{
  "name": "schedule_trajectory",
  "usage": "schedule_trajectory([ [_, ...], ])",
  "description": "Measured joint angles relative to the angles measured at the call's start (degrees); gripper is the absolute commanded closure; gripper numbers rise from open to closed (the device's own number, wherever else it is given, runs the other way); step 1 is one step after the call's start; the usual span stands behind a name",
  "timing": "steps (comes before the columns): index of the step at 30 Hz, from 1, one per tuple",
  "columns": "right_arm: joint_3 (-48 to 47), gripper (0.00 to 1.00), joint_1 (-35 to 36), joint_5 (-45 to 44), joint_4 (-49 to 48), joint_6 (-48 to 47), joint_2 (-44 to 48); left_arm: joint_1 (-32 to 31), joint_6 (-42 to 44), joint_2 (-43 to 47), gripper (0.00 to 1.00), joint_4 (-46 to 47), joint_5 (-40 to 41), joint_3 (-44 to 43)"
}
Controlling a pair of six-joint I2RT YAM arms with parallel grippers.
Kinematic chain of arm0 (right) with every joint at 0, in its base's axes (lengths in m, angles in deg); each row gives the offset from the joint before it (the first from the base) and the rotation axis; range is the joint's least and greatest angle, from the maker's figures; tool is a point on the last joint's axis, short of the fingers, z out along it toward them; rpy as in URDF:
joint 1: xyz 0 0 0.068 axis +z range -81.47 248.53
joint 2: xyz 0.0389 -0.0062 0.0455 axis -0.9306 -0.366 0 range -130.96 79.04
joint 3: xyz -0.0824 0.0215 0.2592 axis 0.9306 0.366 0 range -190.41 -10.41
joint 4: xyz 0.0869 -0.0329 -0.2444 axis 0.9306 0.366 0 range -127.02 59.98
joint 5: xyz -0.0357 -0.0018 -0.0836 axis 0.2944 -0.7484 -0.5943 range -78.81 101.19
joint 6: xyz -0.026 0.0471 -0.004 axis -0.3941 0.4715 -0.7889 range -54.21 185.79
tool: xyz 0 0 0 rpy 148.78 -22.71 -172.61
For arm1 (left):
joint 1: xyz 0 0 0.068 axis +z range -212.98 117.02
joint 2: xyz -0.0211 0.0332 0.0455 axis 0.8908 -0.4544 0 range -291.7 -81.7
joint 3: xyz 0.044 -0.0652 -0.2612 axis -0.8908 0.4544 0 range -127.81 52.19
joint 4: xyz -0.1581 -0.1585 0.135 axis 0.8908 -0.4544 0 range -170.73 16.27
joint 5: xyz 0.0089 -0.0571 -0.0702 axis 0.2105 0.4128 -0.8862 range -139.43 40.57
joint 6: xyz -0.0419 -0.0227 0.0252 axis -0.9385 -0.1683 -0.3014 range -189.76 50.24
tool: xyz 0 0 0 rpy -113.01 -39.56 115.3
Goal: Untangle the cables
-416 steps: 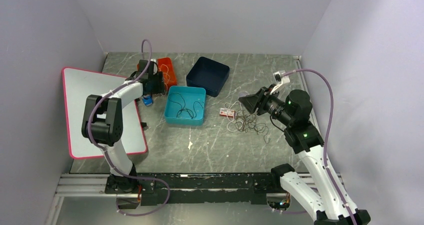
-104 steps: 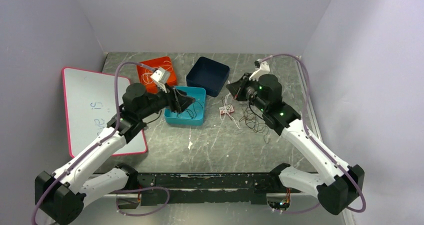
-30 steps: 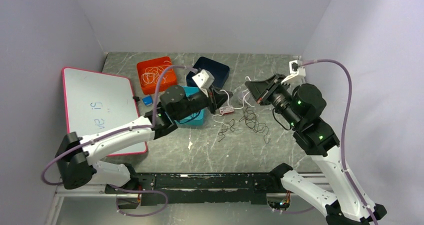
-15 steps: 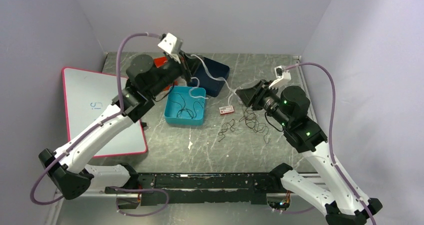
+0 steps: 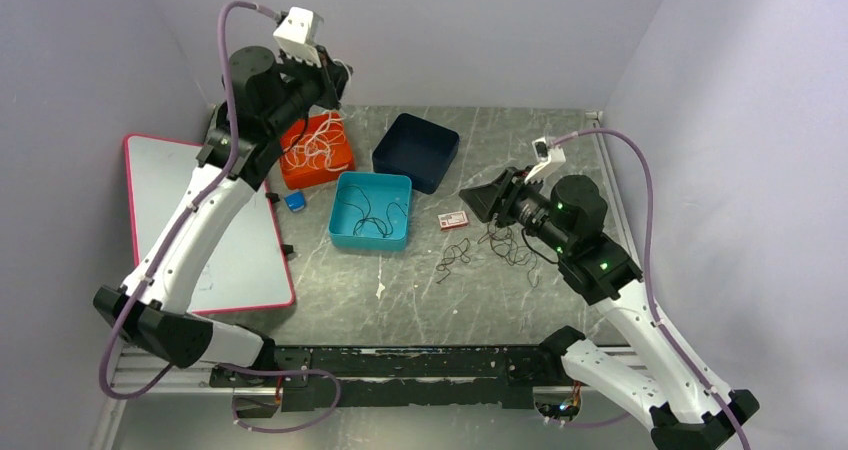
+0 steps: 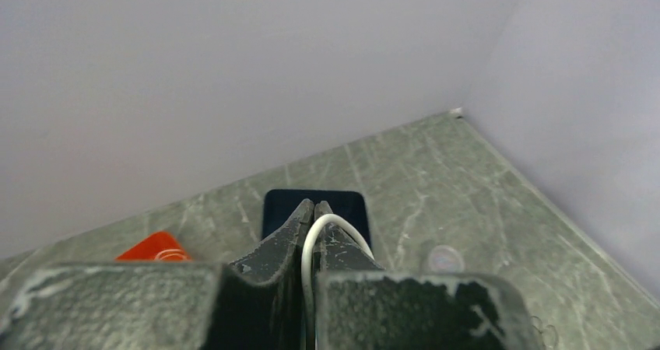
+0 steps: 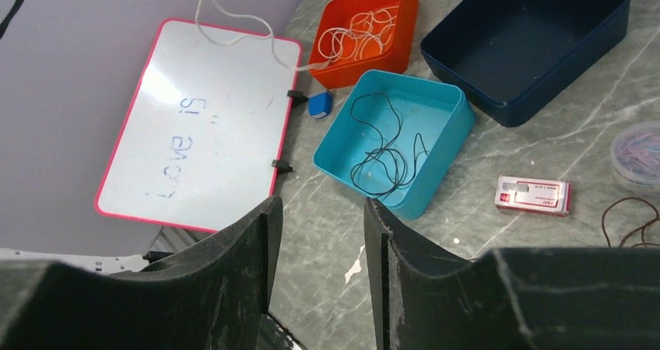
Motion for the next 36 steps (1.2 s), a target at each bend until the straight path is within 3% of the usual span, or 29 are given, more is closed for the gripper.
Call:
schedule_trajectory([
  [6,1.86,0.53,0.00,1.07,-1.27,-0.20,-0.02,7.34,0.87,-5.44,0.93,-3.93,-2.64,-5.66],
  [17,3.76,0.53,0.00,2.16,-2.14,-1.22,-0.79,19.47,0.59,-12.48,0.93,-4.04,-9.66,-6.21],
  [36,5.35,0.53,0.00,2.16,-2.14,-2.51,-1.57,24.96,1.36,-19.21,0.93,0.24,-12.11,-6.21],
])
